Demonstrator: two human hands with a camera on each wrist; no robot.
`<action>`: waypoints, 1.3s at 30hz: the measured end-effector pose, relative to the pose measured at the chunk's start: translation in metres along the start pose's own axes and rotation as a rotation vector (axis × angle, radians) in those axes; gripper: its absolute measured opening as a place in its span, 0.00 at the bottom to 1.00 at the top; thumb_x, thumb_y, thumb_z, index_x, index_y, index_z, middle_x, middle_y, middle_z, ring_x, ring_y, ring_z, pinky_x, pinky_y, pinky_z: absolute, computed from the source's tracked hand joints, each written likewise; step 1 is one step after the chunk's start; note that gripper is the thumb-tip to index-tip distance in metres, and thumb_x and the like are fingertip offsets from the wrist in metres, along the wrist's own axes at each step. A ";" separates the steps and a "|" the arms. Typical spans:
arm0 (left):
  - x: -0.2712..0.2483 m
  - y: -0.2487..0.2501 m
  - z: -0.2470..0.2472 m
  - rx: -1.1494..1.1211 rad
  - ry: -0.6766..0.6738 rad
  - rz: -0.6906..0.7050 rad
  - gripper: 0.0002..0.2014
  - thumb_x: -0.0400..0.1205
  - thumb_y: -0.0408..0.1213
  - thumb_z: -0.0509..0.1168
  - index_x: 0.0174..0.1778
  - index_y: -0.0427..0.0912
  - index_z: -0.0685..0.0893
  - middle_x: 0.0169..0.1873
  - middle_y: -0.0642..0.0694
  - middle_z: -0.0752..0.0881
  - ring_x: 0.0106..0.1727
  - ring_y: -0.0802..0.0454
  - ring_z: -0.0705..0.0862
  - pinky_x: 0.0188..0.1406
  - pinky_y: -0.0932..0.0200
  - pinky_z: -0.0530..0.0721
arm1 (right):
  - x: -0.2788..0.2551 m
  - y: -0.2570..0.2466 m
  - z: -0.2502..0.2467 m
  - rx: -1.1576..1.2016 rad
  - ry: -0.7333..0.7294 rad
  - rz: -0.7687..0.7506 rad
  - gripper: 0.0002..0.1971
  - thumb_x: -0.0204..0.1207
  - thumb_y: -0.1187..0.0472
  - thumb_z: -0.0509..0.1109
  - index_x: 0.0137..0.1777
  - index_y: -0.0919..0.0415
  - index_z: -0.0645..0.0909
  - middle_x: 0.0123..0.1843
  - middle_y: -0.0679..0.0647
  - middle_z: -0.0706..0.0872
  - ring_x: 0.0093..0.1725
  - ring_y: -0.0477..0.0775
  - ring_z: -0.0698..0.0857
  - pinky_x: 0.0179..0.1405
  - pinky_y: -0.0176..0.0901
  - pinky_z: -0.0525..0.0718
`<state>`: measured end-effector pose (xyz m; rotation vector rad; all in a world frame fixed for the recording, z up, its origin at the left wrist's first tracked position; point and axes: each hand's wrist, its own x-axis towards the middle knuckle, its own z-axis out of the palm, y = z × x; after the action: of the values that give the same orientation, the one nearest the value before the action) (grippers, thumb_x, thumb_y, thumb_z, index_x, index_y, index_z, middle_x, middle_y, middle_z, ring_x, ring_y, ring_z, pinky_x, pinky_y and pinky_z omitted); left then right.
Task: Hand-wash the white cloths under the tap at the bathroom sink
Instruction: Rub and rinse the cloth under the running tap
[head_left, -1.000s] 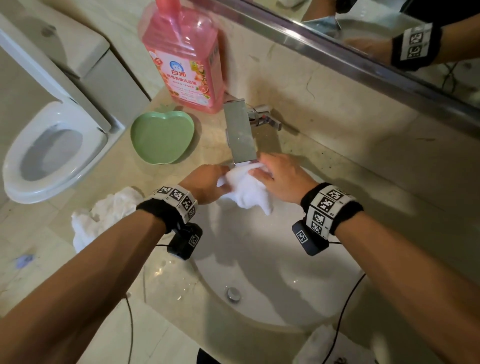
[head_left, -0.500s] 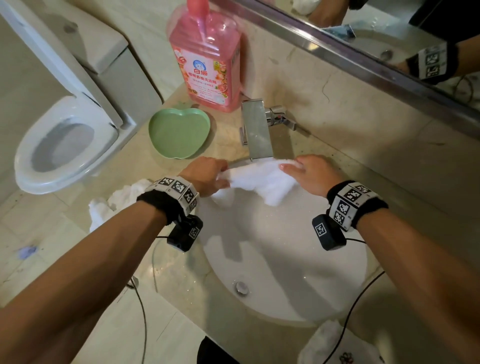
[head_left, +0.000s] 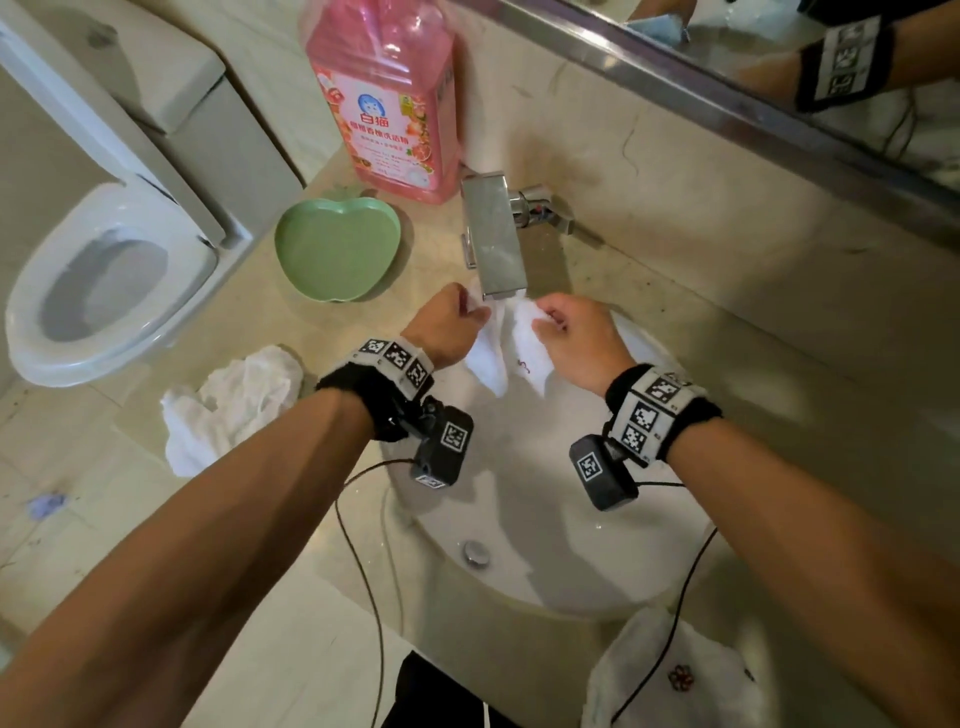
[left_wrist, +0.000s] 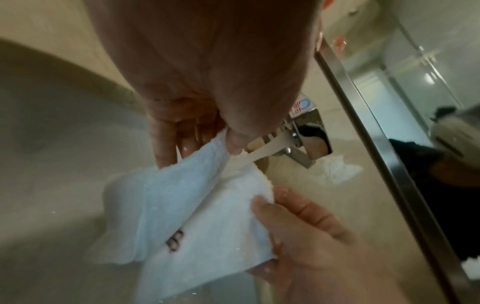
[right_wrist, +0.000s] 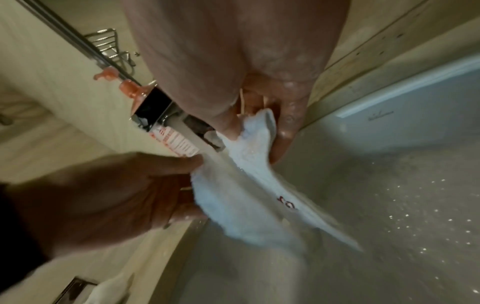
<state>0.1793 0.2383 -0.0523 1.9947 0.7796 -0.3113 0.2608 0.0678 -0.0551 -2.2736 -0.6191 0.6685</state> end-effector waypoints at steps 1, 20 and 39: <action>0.001 0.004 0.003 -0.128 0.000 -0.037 0.09 0.87 0.41 0.61 0.51 0.38 0.72 0.48 0.37 0.83 0.47 0.38 0.86 0.49 0.39 0.88 | -0.002 -0.002 0.004 -0.002 0.008 -0.036 0.14 0.83 0.64 0.66 0.66 0.64 0.84 0.58 0.57 0.88 0.53 0.51 0.82 0.53 0.37 0.75; -0.012 0.004 -0.004 -0.135 0.036 -0.130 0.21 0.78 0.34 0.66 0.66 0.33 0.70 0.57 0.39 0.82 0.51 0.44 0.86 0.52 0.47 0.88 | 0.005 -0.022 0.012 -0.212 -0.095 -0.141 0.20 0.81 0.68 0.62 0.72 0.65 0.82 0.70 0.63 0.84 0.70 0.62 0.81 0.73 0.48 0.74; -0.003 -0.014 -0.049 0.305 0.002 0.217 0.20 0.84 0.57 0.62 0.30 0.50 0.78 0.27 0.52 0.77 0.33 0.50 0.76 0.33 0.56 0.69 | 0.011 -0.030 -0.018 -0.440 -0.136 -0.137 0.15 0.86 0.65 0.62 0.71 0.63 0.79 0.65 0.64 0.87 0.63 0.65 0.84 0.55 0.43 0.74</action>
<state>0.1635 0.2833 -0.0343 2.3433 0.5325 -0.3148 0.2733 0.0855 -0.0250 -2.5665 -1.0653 0.6743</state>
